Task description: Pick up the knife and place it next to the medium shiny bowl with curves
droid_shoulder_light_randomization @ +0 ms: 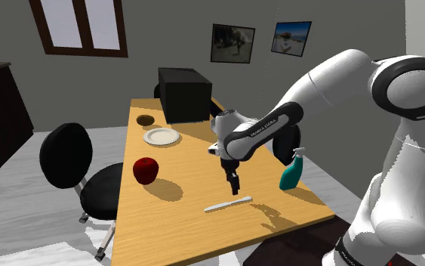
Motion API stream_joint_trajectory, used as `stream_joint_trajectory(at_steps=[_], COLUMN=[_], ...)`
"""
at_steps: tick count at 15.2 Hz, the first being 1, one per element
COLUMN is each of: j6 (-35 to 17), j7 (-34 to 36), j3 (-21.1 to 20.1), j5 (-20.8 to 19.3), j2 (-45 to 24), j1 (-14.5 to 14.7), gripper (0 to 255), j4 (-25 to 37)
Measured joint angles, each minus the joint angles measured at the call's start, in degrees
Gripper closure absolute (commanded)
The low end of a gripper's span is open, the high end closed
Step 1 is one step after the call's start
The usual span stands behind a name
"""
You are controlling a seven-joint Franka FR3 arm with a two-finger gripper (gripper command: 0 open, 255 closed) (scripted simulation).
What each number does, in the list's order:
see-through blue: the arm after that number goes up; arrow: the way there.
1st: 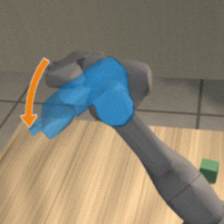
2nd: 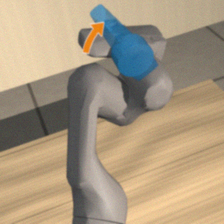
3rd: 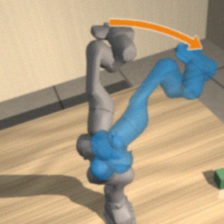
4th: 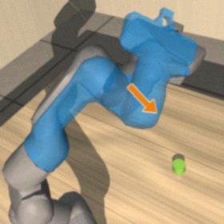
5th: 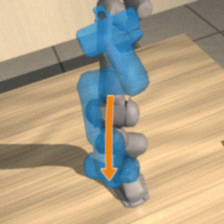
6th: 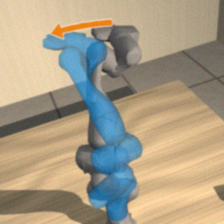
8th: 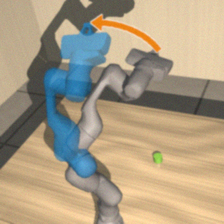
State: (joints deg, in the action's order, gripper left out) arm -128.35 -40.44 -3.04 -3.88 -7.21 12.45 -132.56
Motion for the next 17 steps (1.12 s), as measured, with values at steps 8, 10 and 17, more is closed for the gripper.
stream_joint_trajectory(at_steps=[8, 10, 17], j6=[-5.9, -7.7, -8.6], j7=[-1.4, -1.2, -1.2], j3=[-0.5, -0.3, -0.2], j5=[-3.2, -3.6, -3.7], j2=[-8.3, -9.4, -10.1], j1=[1.1, 1.0, 1.0], gripper=[0, 0, 0], j4=[0.4, -0.3, -0.4])
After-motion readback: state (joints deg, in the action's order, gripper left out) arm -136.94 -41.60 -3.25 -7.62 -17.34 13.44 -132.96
